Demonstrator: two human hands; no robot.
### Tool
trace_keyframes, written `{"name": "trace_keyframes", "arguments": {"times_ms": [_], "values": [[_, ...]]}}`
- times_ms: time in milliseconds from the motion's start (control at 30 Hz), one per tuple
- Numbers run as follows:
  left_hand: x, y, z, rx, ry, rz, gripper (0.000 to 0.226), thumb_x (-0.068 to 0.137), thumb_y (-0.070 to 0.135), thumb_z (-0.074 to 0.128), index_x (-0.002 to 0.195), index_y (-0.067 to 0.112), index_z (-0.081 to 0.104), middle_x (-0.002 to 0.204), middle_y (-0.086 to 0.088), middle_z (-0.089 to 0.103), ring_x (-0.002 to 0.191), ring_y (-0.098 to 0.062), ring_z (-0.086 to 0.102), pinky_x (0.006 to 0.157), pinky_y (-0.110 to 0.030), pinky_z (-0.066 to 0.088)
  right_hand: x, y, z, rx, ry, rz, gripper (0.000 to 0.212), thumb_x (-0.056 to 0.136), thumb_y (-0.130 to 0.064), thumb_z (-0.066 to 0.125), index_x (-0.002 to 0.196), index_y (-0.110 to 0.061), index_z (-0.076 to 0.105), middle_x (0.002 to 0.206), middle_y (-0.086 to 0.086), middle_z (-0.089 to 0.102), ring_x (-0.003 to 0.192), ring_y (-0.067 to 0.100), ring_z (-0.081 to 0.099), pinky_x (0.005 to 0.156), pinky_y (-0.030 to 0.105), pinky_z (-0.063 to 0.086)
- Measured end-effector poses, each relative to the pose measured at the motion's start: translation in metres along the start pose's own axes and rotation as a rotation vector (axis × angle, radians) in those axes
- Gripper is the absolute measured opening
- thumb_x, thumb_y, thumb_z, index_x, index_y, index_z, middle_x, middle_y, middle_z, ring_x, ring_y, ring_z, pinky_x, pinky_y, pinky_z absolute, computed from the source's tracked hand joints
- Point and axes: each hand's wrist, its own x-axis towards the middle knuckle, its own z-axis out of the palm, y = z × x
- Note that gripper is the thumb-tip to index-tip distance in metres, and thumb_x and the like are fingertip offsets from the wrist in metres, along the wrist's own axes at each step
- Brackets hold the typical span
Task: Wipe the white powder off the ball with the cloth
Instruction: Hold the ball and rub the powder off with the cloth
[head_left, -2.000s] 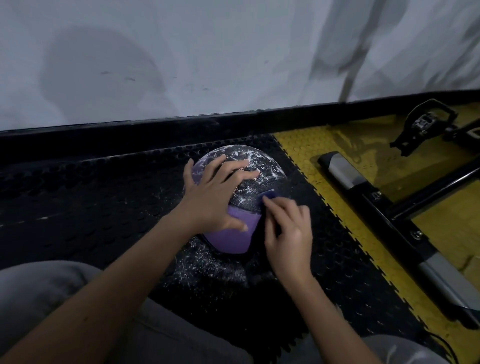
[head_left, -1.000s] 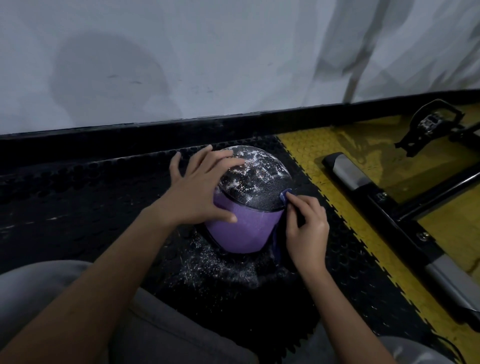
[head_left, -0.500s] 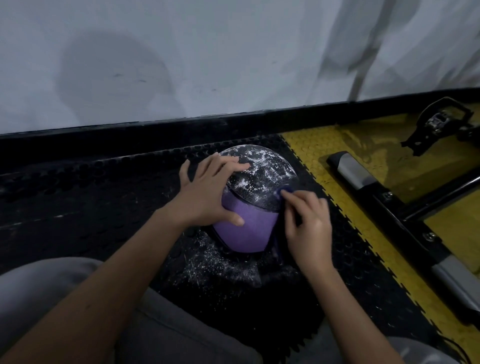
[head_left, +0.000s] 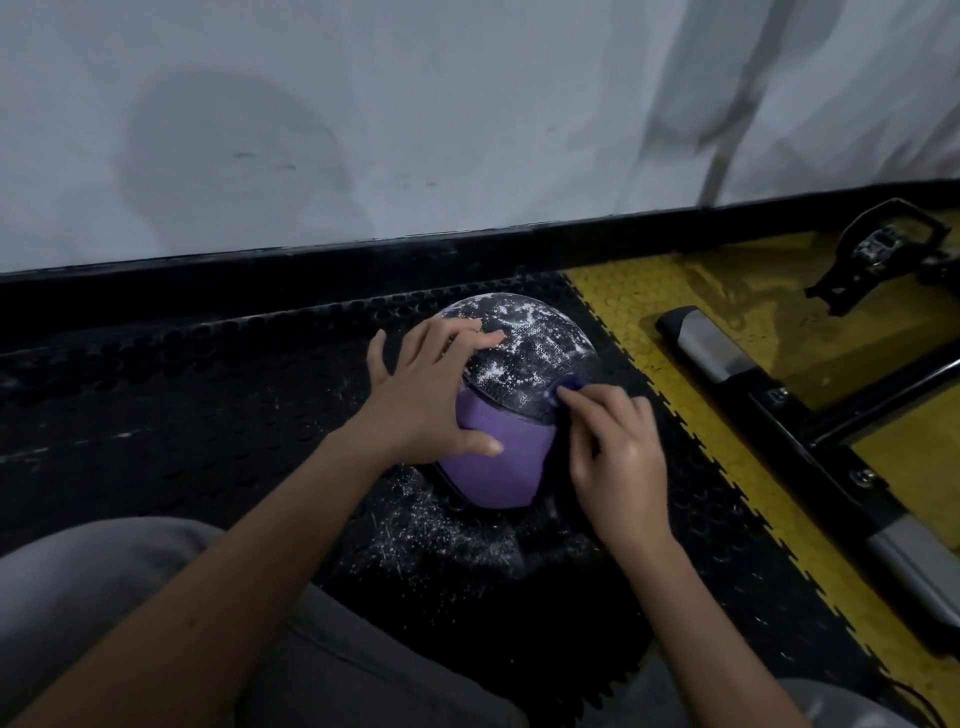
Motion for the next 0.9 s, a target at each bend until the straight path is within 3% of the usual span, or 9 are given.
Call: {"name": "trace_keyframes", "arguments": {"times_ms": [100, 300, 500, 700, 900], "values": [[0.001, 0.003, 0.003, -0.010, 0.009, 0.004, 0.101, 0.059, 0.057, 0.076, 0.139, 0.046, 0.016, 0.142, 0.021, 0.009, 0.133, 0.002, -0.007, 0.109, -0.054, -0.015, 0.001, 0.000, 0.000, -0.004, 0.037, 0.055, 0.024, 0.085, -0.003, 0.056, 0.104, -0.001, 0.070, 0.095, 0.009, 0.065, 0.076, 0.029, 0.053, 0.072, 0.020, 0.036], [0.000, 0.002, 0.003, 0.015, 0.023, -0.011, 0.100, 0.060, 0.055, 0.076, 0.138, 0.047, 0.016, 0.141, 0.021, 0.010, 0.131, 0.004, -0.006, 0.110, -0.053, -0.013, -0.007, -0.023, 0.007, 0.008, -0.058, -0.113, 0.028, 0.088, -0.013, 0.048, 0.105, -0.004, 0.069, 0.097, 0.005, 0.064, 0.078, 0.023, 0.045, 0.068, 0.030, 0.041], [0.001, 0.003, 0.004, -0.021, 0.032, -0.009, 0.101, 0.058, 0.058, 0.076, 0.139, 0.044, 0.018, 0.143, 0.020, 0.010, 0.131, 0.004, -0.006, 0.109, -0.053, -0.014, 0.003, -0.001, 0.001, 0.021, 0.028, 0.071, 0.024, 0.085, -0.004, 0.056, 0.105, -0.003, 0.070, 0.096, 0.007, 0.065, 0.076, 0.027, 0.051, 0.074, 0.018, 0.035], [-0.002, 0.005, 0.005, 0.002, 0.032, -0.019, 0.100, 0.059, 0.055, 0.077, 0.139, 0.045, 0.018, 0.143, 0.020, 0.010, 0.134, 0.001, -0.007, 0.110, -0.052, -0.012, -0.007, -0.024, 0.006, -0.032, -0.045, -0.163, 0.026, 0.089, -0.013, 0.050, 0.104, -0.005, 0.070, 0.098, 0.005, 0.066, 0.077, 0.023, 0.044, 0.069, 0.030, 0.041], [0.000, 0.005, 0.005, -0.031, 0.020, -0.014, 0.102, 0.058, 0.056, 0.077, 0.140, 0.043, 0.018, 0.144, 0.019, 0.010, 0.134, 0.002, -0.007, 0.109, -0.051, -0.015, 0.012, 0.008, -0.002, 0.028, 0.029, 0.153, 0.023, 0.086, -0.007, 0.055, 0.103, -0.004, 0.070, 0.095, 0.006, 0.065, 0.079, 0.029, 0.053, 0.077, 0.003, 0.028]]}}
